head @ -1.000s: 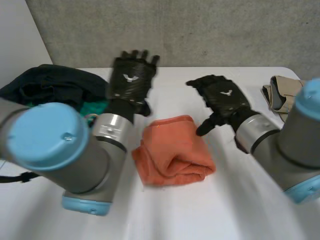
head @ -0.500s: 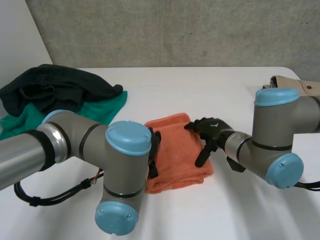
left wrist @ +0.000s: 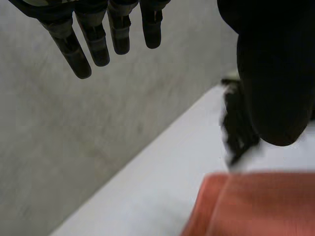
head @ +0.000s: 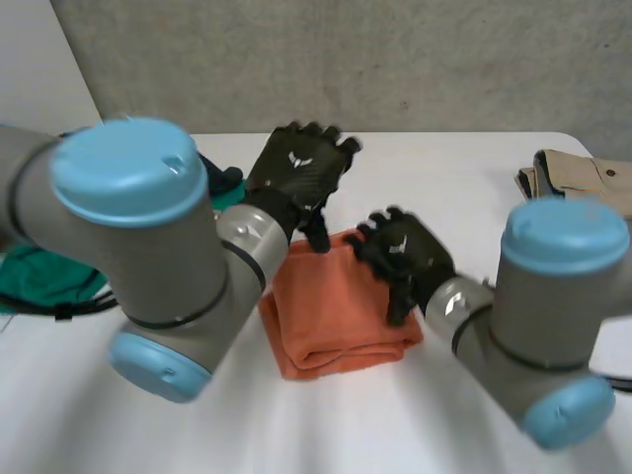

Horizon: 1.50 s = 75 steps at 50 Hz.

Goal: Fold the laundry.

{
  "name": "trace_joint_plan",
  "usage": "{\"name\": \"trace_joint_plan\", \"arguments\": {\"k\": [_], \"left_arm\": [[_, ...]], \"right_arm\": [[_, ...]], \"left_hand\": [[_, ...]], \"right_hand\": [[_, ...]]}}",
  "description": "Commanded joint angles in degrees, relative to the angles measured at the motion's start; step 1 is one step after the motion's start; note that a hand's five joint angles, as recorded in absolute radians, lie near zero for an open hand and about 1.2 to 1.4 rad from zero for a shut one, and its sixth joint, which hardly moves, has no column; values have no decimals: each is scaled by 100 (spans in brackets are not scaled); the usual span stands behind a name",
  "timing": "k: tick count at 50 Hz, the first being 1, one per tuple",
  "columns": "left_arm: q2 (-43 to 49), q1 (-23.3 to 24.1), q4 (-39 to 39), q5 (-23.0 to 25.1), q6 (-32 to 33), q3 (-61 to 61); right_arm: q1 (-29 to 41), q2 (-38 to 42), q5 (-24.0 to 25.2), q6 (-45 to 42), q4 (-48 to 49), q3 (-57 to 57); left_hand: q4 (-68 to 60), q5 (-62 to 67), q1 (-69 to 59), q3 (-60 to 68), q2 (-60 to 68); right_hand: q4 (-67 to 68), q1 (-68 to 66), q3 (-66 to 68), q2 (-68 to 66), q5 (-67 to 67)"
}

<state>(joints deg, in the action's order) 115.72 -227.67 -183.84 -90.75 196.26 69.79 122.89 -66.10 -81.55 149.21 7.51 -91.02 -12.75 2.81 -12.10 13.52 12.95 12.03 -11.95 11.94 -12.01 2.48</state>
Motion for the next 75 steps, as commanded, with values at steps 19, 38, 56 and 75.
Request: {"name": "trace_joint_plan", "arguments": {"k": [19,38,56,75], "left_arm": [[-6,-128,578,1973,-255,-255],[-76,-234,578,1973,-263,-264],[-295,-462,551,1956,-255,-413],[-454,-594,490,1956,-518,-844]], "right_arm": [[218,1178,34,-278,2404,-786],[209,1468,87,-208,2651,-162],[-413,1206,244,178,2659,1129],[-3508,1845,711,1611,3195,3713]], "left_hand": [[119,-124,54,-196,-139],[119,-124,54,-196,-139],[119,-125,54,-196,-139],[102,-108,38,-179,-122]], "right_hand": [[156,-163,164,-158,111],[1921,-1928,1929,-1923,1876],[6797,-6805,6806,-6799,6752],[6797,-6805,6806,-6799,6752]]}}
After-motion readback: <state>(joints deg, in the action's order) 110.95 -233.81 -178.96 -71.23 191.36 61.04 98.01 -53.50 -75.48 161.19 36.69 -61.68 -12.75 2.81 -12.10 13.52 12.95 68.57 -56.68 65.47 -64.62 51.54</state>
